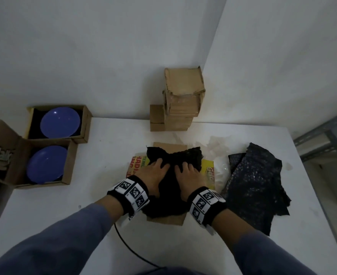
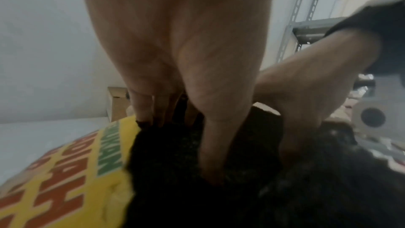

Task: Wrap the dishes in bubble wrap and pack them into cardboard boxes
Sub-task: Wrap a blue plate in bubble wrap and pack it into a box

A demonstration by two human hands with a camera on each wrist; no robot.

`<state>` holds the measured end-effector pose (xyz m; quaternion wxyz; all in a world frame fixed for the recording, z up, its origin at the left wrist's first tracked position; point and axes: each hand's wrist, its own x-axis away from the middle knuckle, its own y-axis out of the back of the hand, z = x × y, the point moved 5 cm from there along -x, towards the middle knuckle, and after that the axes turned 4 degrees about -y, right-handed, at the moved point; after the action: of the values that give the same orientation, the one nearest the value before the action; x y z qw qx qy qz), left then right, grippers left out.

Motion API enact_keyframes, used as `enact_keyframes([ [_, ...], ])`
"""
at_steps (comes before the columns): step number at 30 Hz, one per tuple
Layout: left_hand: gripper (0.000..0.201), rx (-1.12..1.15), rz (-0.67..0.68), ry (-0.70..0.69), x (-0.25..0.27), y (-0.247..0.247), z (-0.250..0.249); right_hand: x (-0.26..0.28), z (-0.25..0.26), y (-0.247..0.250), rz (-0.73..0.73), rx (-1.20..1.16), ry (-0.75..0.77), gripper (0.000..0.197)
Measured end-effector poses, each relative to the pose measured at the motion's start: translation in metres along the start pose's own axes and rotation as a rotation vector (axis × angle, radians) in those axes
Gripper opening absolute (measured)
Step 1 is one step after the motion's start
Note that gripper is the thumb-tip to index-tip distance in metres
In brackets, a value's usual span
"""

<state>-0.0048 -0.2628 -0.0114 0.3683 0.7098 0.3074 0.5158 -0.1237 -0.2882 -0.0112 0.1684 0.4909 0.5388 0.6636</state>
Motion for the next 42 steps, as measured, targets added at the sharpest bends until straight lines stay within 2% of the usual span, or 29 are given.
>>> enact_keyframes([
  [2,0.074,-0.046,-0.023,-0.008,-0.006,0.000,0.002,-0.007,0.003,-0.002,-0.002,-0.004,-0.012,0.064],
  [3,0.071,-0.078,-0.013,-0.012,-0.008,-0.002,0.003,-0.009,0.004,-0.004,0.011,-0.005,-0.014,0.063],
  [7,0.079,-0.163,0.069,0.007,-0.021,-0.018,0.000,-0.019,0.008,-0.012,0.075,0.031,-0.034,0.061],
  [13,0.083,-0.150,0.094,0.112,-0.039,-0.039,-0.002,-0.034,0.013,-0.028,0.128,0.015,-0.080,0.049],
  [18,0.078,-0.095,0.106,0.154,-0.048,-0.047,-0.001,-0.044,0.015,-0.040,0.166,-0.066,-0.114,0.047],
  [23,0.081,-0.079,0.107,0.152,-0.049,-0.050,-0.004,-0.045,0.018,-0.049,0.162,-0.039,-0.105,0.046],
  [26,0.086,-0.064,0.129,0.117,-0.047,-0.049,-0.003,-0.045,0.020,-0.047,0.176,0.029,-0.071,0.042],
  [29,0.074,-0.098,0.104,0.064,-0.042,-0.041,-0.003,-0.041,0.018,-0.039,0.204,0.177,-0.015,0.038],
  [31,0.068,-0.175,0.054,0.028,-0.040,-0.034,-0.003,-0.039,0.017,-0.031,0.170,0.340,0.028,0.032],
  [33,0.072,-0.278,0.041,0.039,-0.039,-0.031,-0.003,-0.036,0.018,-0.024,0.147,0.494,0.040,0.027],
  [35,0.076,-0.369,0.085,0.086,-0.039,-0.036,-0.005,-0.033,0.020,-0.027,0.183,0.567,0.027,0.024],
  [38,0.080,-0.379,0.150,0.151,-0.043,-0.046,-0.008,-0.035,0.021,-0.035,0.194,0.593,0.005,0.032],
  [42,0.080,-0.379,0.155,0.162,-0.046,-0.050,-0.005,-0.037,0.017,-0.037,0.175,0.607,0.050,0.059],
])
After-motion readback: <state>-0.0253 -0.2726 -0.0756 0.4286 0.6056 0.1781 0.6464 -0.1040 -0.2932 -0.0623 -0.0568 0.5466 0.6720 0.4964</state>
